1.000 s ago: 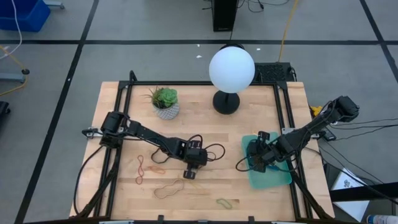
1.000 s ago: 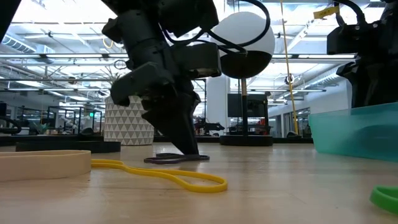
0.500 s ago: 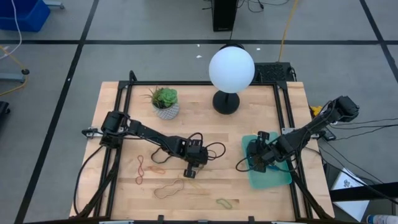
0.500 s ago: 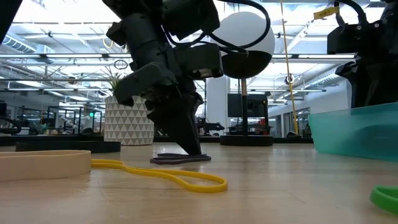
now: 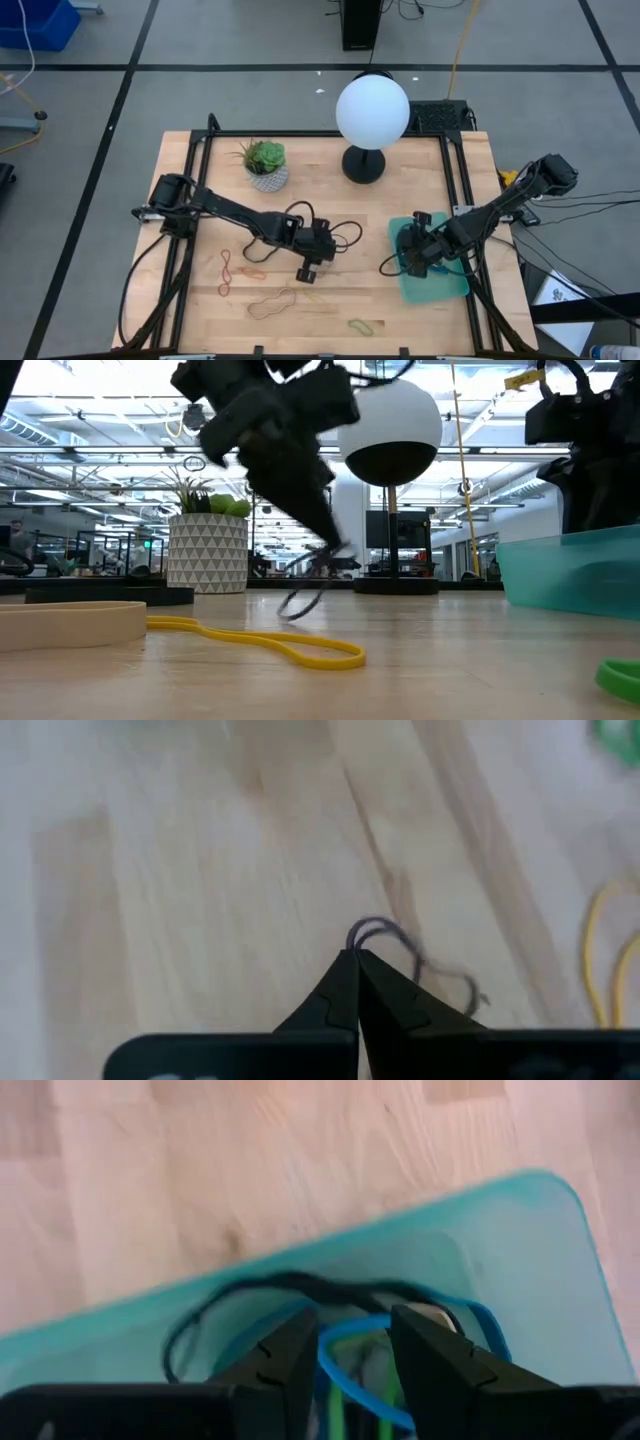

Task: Pick and place rubber bands into bin
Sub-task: Put the purple rubber band into the bin

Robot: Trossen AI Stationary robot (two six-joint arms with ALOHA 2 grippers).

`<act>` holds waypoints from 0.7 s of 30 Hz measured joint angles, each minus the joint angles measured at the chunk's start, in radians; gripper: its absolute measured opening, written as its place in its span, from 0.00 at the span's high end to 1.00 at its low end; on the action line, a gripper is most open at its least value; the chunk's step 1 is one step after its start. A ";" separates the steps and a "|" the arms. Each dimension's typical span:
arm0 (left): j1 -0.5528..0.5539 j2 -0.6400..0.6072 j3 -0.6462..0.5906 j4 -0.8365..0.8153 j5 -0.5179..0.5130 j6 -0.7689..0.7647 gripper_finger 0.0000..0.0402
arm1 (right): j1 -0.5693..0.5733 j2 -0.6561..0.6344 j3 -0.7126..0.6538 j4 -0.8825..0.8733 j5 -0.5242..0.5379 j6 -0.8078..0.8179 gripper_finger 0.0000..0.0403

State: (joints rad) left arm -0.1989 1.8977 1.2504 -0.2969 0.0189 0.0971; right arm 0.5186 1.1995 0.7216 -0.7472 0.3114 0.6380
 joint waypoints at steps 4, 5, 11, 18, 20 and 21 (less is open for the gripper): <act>0.004 -0.042 0.000 0.033 -0.035 0.010 0.99 | 0.000 -0.018 0.000 0.085 -0.002 -0.069 0.69; 0.005 -0.059 0.001 0.041 -0.043 0.019 0.99 | 0.000 -0.024 0.000 0.106 -0.003 -0.093 0.69; 0.006 -0.124 0.001 0.098 -0.095 0.059 0.99 | -0.004 -0.077 0.000 0.227 0.002 -0.213 0.69; 0.008 -0.152 0.001 0.214 -0.100 0.128 0.99 | -0.008 -0.087 0.000 0.511 0.000 -0.436 0.70; 0.008 -0.152 0.001 0.237 -0.101 0.150 0.99 | -0.008 -0.082 0.001 0.572 0.000 -0.510 0.69; 0.008 -0.152 0.001 0.248 -0.101 0.156 0.99 | -0.009 -0.081 0.001 0.593 0.001 -0.546 0.69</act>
State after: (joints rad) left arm -0.1909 1.7454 1.2518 -0.0489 -0.0819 0.2533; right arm 0.5092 1.1182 0.7223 -0.1545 0.3126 0.0921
